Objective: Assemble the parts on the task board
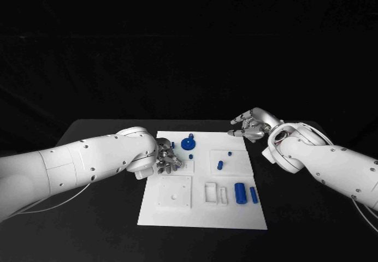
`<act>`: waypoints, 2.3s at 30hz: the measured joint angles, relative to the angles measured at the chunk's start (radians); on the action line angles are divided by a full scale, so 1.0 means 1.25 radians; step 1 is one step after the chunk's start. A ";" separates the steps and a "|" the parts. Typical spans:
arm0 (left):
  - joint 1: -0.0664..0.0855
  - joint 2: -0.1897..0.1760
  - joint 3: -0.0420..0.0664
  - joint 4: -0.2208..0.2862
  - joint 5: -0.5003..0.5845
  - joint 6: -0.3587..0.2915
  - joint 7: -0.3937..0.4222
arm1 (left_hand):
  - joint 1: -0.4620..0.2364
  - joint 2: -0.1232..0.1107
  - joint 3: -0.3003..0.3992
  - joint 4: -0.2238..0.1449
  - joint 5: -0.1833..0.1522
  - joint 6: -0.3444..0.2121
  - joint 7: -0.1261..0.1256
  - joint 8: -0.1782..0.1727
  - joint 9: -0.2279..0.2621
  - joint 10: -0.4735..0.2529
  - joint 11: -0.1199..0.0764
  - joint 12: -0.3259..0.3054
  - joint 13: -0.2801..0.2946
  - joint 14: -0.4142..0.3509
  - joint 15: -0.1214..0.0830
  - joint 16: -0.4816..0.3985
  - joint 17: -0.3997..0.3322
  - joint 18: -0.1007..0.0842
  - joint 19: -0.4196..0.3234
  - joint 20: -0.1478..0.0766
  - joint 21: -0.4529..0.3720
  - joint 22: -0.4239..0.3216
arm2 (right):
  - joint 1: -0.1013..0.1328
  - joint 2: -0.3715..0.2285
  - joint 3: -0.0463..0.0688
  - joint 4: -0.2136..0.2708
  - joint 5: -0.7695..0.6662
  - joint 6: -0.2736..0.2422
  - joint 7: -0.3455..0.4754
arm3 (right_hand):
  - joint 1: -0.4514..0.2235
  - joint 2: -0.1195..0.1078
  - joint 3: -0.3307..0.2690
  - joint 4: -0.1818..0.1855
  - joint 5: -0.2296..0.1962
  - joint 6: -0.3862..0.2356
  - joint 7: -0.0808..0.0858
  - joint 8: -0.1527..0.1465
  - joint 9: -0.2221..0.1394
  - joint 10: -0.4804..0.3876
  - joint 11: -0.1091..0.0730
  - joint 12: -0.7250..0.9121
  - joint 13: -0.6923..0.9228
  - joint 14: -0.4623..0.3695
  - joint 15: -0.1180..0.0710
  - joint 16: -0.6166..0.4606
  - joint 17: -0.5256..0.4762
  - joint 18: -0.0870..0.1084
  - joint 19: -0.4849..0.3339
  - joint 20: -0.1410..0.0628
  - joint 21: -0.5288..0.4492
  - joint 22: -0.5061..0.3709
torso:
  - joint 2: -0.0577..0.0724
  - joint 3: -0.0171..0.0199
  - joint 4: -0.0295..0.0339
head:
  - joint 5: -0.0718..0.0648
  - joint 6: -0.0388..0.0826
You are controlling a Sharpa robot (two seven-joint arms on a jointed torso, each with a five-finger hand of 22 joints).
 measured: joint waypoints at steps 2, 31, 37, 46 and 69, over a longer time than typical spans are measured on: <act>0.000 0.000 0.000 0.001 0.001 0.000 -0.001 | -0.003 -0.003 0.002 0.002 0.017 0.000 0.000 0.000 -0.001 0.000 0.000 -0.002 0.003 -0.005 0.000 -0.002 -0.007 0.000 0.000 0.000 -0.004 0.000 | 0.000 0.000 0.000 0.000 0.000 0.001 0.000 | 0.000 0.000 0.000 0.000 0.000 0.000 0.000 0.000 0.000 0.000 0.000 0.000 0.000 0.000 0.000 0.000 0.000 0.000 0.000 0.000 0.000 0.000 | 0.000 0.0000 0.0001 | 0.000 0.000; 0.020 -0.014 0.005 0.008 0.011 0.030 -0.002 | -0.034 -0.031 0.032 0.032 0.164 -0.001 -0.002 0.001 -0.064 -0.003 0.003 -0.018 0.012 -0.014 0.000 -0.003 -0.034 0.000 -0.009 -0.003 0.002 0.000 | -0.004 0.002 0.000 -0.004 0.001 0.011 0.000 | -0.001 0.001 -0.002 0.002 0.000 0.000 0.000 0.000 0.000 0.000 0.000 0.000 0.000 0.000 0.000 0.000 0.000 0.000 0.000 0.000 0.000 0.000 | 0.001 -0.0001 0.0003 | 0.001 0.002; 0.035 -0.011 0.019 -0.014 0.032 0.095 0.005 | -0.042 -0.022 0.033 0.031 0.145 -0.006 -0.006 0.001 -0.058 -0.003 0.003 -0.036 0.008 -0.026 0.003 -0.003 -0.046 -0.001 -0.016 -0.001 0.002 0.000 | -0.004 0.003 0.000 -0.005 0.002 0.012 0.000 | -0.003 0.003 -0.003 0.003 0.000 0.000 0.000 0.000 0.000 0.000 0.000 0.000 0.000 0.000 0.000 0.000 0.000 0.000 0.000 0.000 0.000 0.000 | 0.001 0.0002 0.0005 | -0.001 -0.001; 0.059 0.031 0.024 -0.091 0.096 0.237 0.008 | -0.046 -0.018 0.030 0.027 0.141 -0.014 -0.015 0.037 -0.053 -0.006 0.005 -0.040 0.016 -0.037 0.006 0.008 -0.052 -0.001 -0.022 -0.001 0.002 0.000 | -0.004 0.006 0.000 -0.002 0.007 0.013 0.000 | -0.003 0.003 -0.003 0.003 0.000 0.000 0.000 0.000 0.000 0.000 0.000 0.000 0.000 0.000 0.000 0.000 0.000 0.000 0.000 0.000 0.000 0.000 | 0.001 0.0008 0.0005 | 0.001 -0.004; 0.068 0.156 0.024 -0.302 0.172 0.466 -0.052 | -0.053 -0.011 0.015 0.012 0.140 -0.014 -0.015 0.044 -0.059 -0.006 0.005 -0.040 0.020 -0.044 0.005 0.019 -0.054 -0.001 -0.030 0.001 0.010 0.000 | -0.004 0.013 0.000 0.003 0.014 0.014 0.001 | -0.003 0.003 -0.003 0.003 0.000 0.000 0.000 0.000 0.000 0.000 0.000 0.000 0.000 0.000 0.000 0.000 0.000 0.000 0.000 0.000 0.000 0.000 | 0.001 0.0005 -0.0012 | 0.001 -0.011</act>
